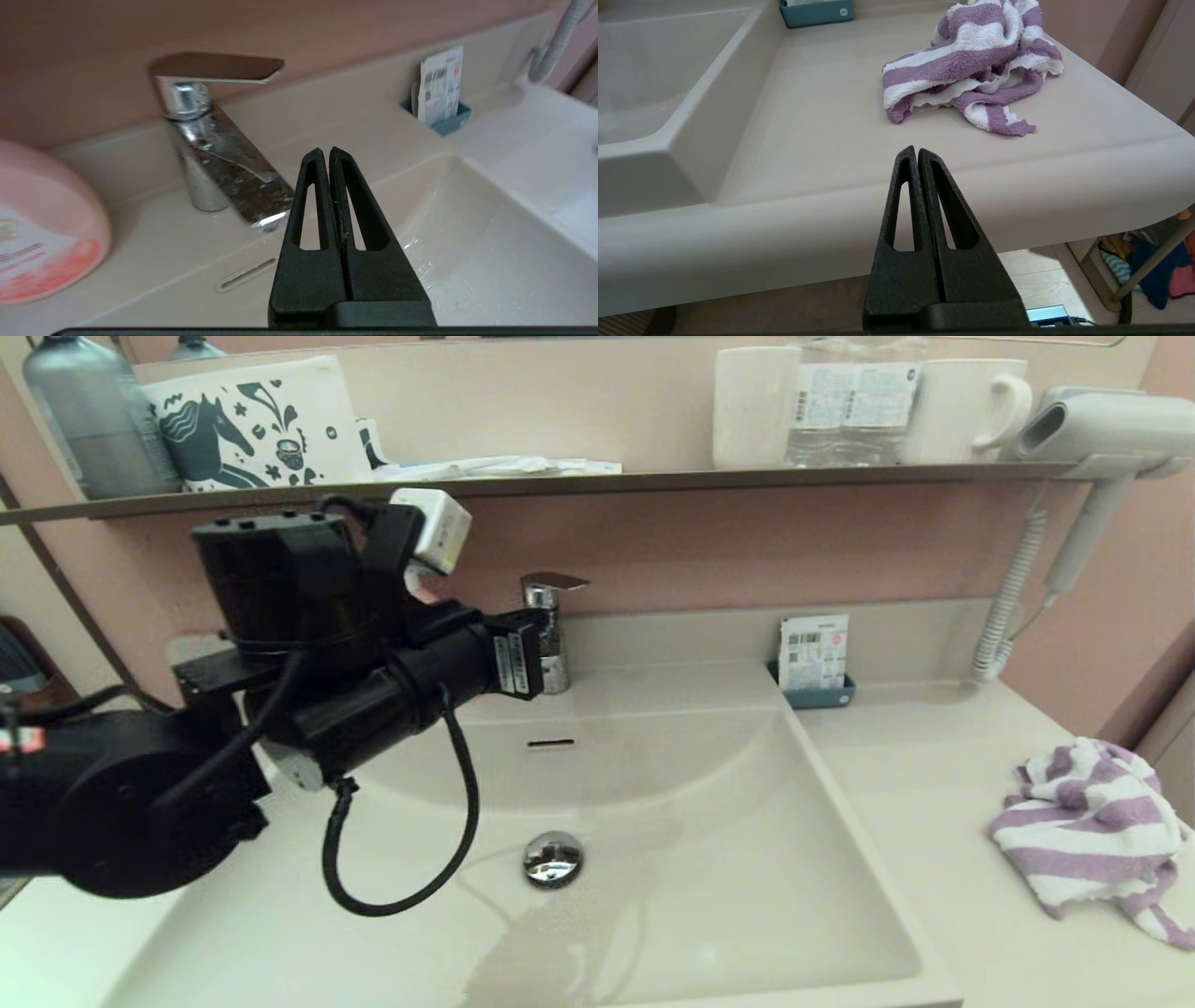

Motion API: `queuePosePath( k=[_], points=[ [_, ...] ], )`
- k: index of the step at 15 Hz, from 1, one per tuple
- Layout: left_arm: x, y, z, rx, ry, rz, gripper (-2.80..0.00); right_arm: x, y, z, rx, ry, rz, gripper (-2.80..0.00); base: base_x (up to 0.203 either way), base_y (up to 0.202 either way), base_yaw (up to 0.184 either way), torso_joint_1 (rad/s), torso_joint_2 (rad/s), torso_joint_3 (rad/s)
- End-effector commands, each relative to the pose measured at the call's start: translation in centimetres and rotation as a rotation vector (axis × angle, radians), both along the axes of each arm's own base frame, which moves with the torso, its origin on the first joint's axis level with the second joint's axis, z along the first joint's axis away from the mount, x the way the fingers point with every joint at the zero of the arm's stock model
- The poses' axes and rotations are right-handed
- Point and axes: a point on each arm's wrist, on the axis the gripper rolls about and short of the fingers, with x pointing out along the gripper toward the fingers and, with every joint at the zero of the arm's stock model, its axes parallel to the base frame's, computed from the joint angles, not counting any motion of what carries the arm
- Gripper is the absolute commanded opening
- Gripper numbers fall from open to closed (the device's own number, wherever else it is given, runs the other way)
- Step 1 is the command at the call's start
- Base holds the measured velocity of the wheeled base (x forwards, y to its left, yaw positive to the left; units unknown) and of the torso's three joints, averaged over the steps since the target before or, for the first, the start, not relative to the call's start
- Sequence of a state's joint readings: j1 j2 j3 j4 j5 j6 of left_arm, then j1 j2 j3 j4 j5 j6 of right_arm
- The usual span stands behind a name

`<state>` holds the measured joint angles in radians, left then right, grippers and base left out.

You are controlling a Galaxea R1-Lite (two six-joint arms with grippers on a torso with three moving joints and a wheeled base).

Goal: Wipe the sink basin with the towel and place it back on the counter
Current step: Turn on the faucet

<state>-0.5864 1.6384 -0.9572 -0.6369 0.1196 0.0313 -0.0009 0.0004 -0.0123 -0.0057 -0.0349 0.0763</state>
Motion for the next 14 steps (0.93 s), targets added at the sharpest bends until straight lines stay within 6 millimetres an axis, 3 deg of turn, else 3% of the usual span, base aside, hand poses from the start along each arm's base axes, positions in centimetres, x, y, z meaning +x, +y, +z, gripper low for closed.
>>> queuePosePath(
  k=[1,4,8,14],
  points=[
    [2.1,-1.6,-0.5,0.020,0.028,-0.005,-2.80,0.0,0.0,0.0,0.000,-0.001,-0.001,-2.80,0.000,0.000,0.000,0.000,0.00,0.000],
    [3.3,-3.3,-0.2,0.036,0.046,-0.029,-2.80,0.0,0.0,0.0,0.000,-0.001,-0.001,-2.80,0.000,0.000,0.000,0.000,0.00,0.000],
    [5.3,-4.7,-1.9,0.054,0.070,-0.034,-2.80,0.0,0.0,0.0,0.000,-0.001,-0.001,-2.80,0.000,0.000,0.000,0.000,0.00,0.000],
    [9.5,-4.5,-2.1,0.042,0.022,0.006,-2.80,0.0,0.0,0.0,0.000,-0.001,-0.001,-2.80,0.000,0.000,0.000,0.000,0.00,0.000]
  ],
)
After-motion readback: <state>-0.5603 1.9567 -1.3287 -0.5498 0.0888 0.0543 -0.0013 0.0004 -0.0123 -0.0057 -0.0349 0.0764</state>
